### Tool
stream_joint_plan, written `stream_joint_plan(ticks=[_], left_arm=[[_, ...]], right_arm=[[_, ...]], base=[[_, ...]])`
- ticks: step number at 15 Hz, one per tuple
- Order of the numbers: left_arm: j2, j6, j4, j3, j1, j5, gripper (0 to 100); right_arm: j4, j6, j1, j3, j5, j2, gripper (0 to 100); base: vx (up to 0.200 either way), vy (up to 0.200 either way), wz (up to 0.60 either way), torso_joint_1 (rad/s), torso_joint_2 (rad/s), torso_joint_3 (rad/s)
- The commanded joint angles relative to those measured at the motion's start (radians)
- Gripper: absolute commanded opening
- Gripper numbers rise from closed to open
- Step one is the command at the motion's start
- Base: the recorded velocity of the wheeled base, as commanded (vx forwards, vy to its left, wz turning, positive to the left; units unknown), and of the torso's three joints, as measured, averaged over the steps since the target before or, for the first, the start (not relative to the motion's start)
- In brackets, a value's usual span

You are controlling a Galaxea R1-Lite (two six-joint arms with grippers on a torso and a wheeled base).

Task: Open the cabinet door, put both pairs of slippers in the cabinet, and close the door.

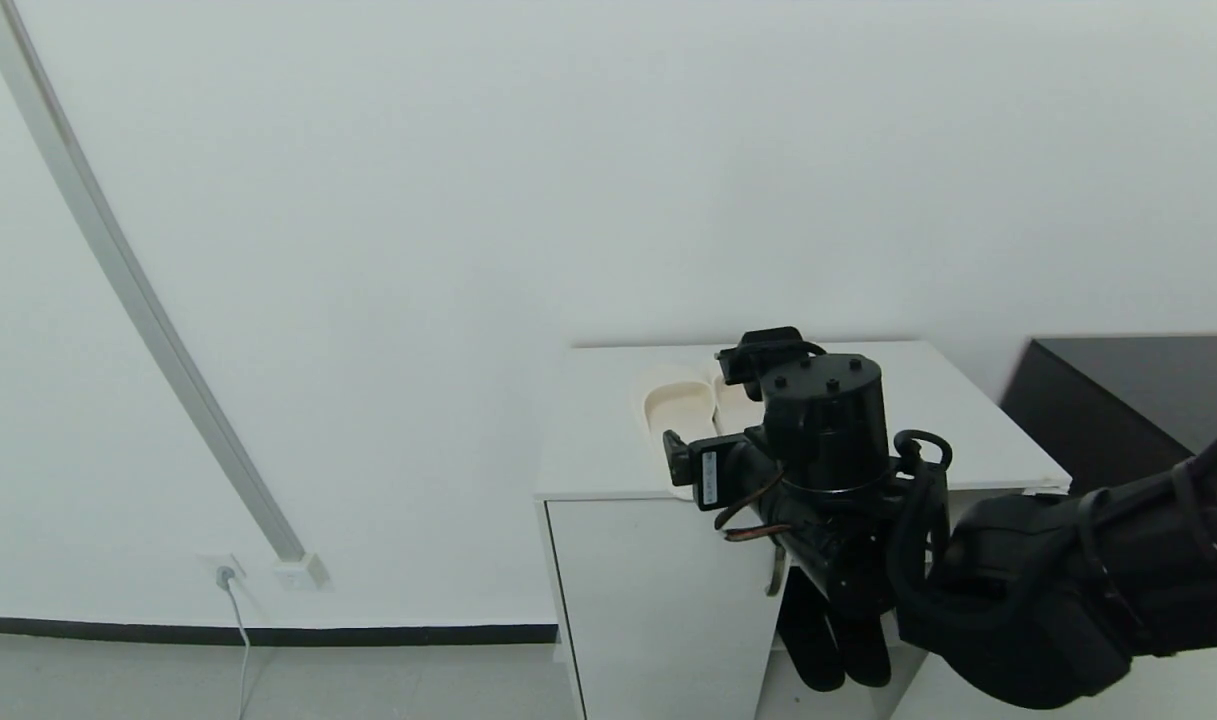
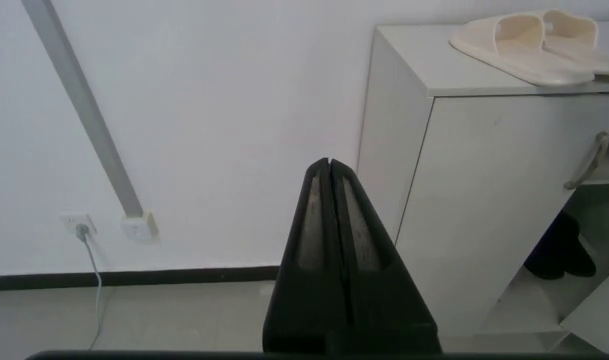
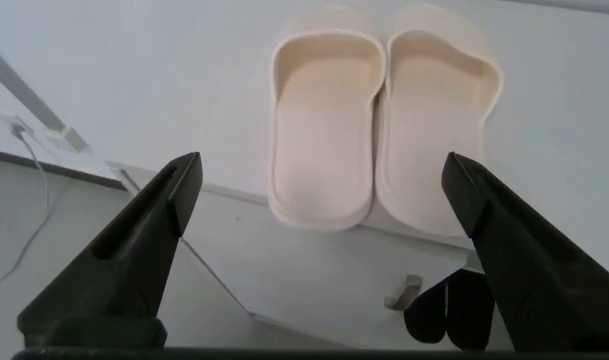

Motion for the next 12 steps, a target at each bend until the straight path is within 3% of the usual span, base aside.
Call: stream_joint_plan(ticks=[1,12], left_arm=[[0.001,0.0,0.0,0.0,0.0,0.0,0],[0.001,0.0,0.0,0.0,0.0,0.0,0]], right_arm=[[-0.001,0.0,-0.021,-0.035,0.0,0.058,100],[-0.001,0.002,-0.102,-0.151,0.043,0.183,100]], base=[[0.0,0.0,0.0,0.0,0.0,0.0],[0.0,0.0,0.0,0.0,0.0,0.0]])
